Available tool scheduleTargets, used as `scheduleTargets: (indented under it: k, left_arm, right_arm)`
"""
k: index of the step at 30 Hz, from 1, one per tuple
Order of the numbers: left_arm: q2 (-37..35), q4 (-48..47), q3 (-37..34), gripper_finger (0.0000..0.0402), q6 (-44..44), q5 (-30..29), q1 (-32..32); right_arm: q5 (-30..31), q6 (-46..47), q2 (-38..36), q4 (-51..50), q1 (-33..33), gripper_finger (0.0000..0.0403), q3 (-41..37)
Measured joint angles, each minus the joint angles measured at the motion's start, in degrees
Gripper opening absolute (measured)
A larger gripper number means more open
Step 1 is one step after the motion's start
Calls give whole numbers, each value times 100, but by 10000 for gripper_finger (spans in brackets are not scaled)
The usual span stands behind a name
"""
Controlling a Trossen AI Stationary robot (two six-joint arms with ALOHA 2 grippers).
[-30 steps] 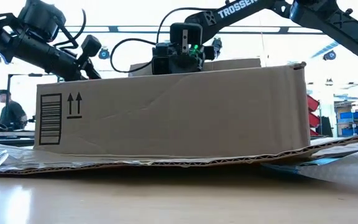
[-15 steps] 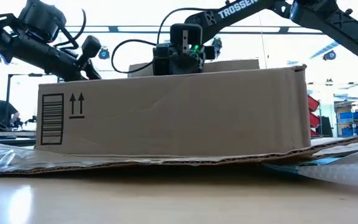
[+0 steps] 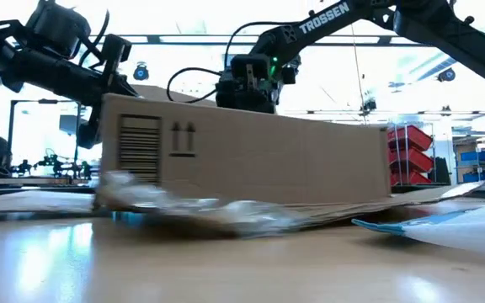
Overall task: Unpack boxes
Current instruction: Break down the box using the red cutter
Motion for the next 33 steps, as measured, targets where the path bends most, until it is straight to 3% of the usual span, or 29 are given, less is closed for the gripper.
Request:
scheduleTargets:
  k: [10, 17, 26, 33]
  left_arm:
    - [1, -45, 0, 28, -182, 442, -13]
    - [22, -155, 0, 28, -149, 542, -12]
    - [77, -155, 2, 28, -31, 536, -5]
    - [96, -157, 2, 28, -18, 538, -5]
  right_arm:
    - [596, 198, 26, 194, -152, 2, -2]
    - [467, 164, 24, 420, -150, 1, 100]
    - [154, 14, 24, 1255, -70, 0, 898]
    - [1310, -1272, 22, 1283, 86, 12, 1445]
